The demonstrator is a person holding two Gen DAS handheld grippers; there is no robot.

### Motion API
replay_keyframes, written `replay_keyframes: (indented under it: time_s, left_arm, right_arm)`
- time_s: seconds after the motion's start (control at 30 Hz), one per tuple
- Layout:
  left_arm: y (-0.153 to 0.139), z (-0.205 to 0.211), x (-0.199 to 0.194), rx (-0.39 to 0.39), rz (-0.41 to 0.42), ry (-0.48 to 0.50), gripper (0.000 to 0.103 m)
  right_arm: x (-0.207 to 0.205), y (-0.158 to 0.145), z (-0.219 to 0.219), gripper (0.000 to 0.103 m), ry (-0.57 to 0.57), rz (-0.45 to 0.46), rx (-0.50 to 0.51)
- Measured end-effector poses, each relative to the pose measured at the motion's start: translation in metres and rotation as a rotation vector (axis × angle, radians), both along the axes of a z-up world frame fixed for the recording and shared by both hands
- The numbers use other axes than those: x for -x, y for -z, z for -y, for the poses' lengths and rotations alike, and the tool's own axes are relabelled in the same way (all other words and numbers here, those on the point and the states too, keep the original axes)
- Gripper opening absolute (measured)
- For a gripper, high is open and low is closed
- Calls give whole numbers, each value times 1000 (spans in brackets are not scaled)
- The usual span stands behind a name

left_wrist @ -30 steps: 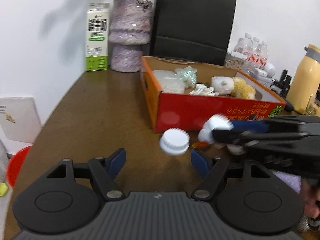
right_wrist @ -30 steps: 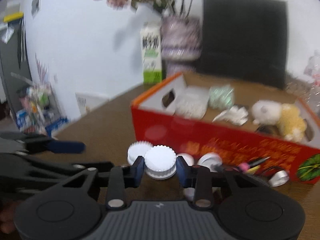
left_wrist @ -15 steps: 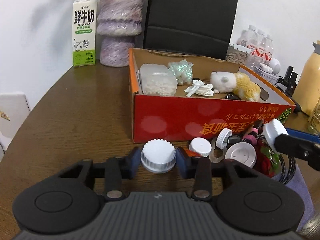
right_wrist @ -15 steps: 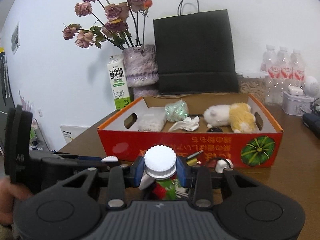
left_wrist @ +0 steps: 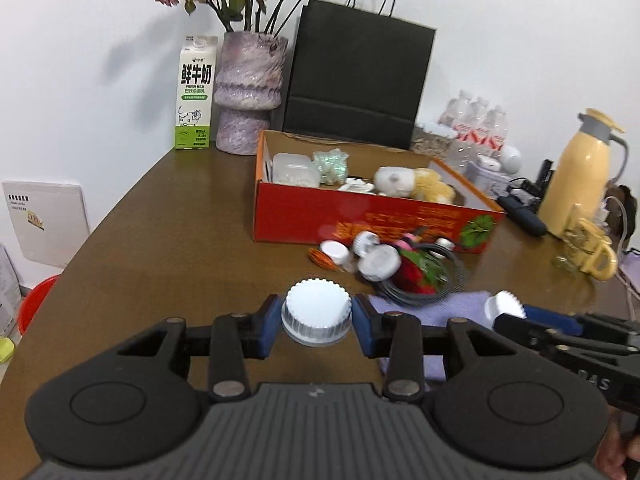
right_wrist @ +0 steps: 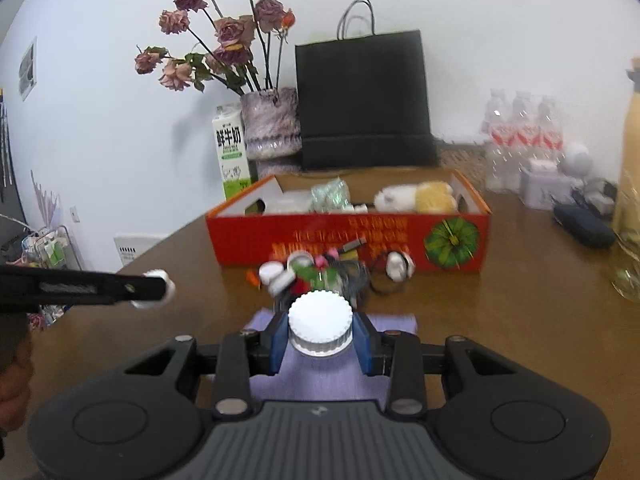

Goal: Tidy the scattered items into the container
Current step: 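Lift both held caps and carry them over the box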

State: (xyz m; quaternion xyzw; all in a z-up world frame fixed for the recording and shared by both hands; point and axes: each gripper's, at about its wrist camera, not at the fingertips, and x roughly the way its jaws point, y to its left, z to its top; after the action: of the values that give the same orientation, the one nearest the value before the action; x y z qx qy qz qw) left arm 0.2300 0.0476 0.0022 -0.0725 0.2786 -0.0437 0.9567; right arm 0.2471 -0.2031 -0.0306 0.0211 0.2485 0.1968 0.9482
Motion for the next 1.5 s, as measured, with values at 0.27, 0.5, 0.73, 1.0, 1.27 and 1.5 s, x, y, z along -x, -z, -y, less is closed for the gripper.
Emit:
replay_keyframes:
  time_s: [0.27, 0.5, 0.73, 1.0, 1.27, 1.5]
  left_arm:
    - [5, 34, 77, 3, -35, 69, 40]
    - [15, 57, 126, -6, -57, 117, 40]
    - [6, 59, 132, 2, -34, 130, 40]
    - [-13, 52, 93, -7, 15, 144, 40]
    - [-77, 29, -29, -3, 102, 213, 40]
    - [-85, 26, -193, 35, -73, 214, 40]
  right_arm:
    - [68, -1, 18, 34, -3, -23, -6]
    - [106, 3, 34, 34, 12, -44, -2]
    - [125, -1, 45, 34, 27, -31, -4]
    - [99, -16, 55, 34, 6, -30, -38]
    - [0, -84, 47, 34, -59, 107, -16]
    - [-158, -113, 12, 34, -153, -32, -11]
